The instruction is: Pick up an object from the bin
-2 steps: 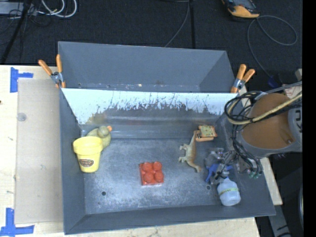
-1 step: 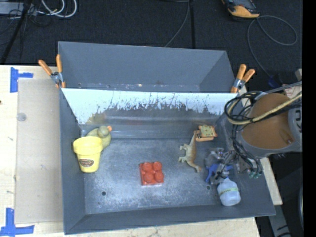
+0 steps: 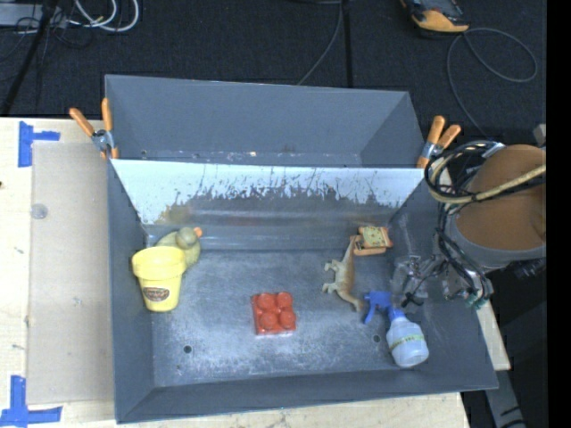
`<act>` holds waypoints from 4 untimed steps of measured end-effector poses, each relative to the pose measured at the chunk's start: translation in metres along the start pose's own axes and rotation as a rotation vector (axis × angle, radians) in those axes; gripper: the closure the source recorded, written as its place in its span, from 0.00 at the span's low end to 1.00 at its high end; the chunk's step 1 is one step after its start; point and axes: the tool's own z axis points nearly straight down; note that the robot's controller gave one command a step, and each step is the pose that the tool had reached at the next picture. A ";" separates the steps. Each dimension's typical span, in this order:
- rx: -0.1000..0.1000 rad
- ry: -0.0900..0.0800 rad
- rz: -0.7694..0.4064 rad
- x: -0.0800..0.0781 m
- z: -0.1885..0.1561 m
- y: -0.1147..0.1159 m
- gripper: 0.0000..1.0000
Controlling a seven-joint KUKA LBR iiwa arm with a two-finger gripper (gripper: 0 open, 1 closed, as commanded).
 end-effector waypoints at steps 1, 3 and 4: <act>0.000 0.000 -0.002 0.000 0.000 0.000 0.00; 0.001 -0.005 0.129 0.003 0.014 0.006 0.00; -0.001 0.003 0.299 0.002 0.038 0.014 0.00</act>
Offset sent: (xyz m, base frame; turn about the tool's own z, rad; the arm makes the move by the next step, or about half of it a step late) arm 0.0000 0.0000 0.0000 0.0000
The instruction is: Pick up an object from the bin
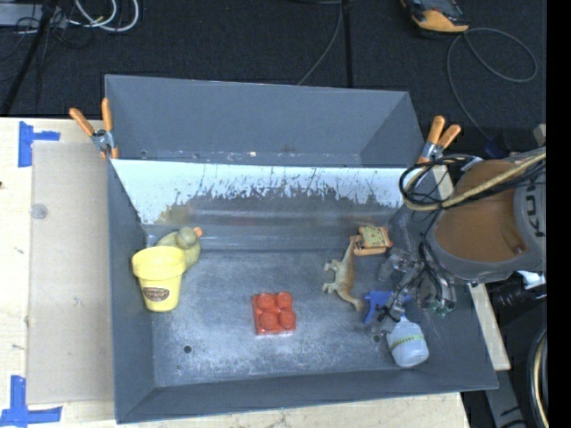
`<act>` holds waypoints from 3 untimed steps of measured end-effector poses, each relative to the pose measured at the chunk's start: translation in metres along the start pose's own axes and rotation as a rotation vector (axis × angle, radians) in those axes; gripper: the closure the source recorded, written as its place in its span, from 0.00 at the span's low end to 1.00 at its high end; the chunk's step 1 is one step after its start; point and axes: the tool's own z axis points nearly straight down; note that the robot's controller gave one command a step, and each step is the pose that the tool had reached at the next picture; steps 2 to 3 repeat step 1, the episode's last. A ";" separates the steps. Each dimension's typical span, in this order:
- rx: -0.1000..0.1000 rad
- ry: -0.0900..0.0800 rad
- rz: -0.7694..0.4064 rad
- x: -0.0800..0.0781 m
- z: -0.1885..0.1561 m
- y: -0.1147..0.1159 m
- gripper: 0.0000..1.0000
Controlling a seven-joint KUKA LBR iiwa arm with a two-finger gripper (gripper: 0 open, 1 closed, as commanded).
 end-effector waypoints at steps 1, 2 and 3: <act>0.000 -0.005 -0.042 -0.007 0.025 0.000 1.00; 0.000 -0.005 -0.042 -0.007 0.025 0.000 1.00; 0.000 -0.005 -0.042 -0.007 0.025 0.000 1.00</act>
Offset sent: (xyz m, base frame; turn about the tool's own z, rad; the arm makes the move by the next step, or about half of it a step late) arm 0.0000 0.0000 0.0000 0.0000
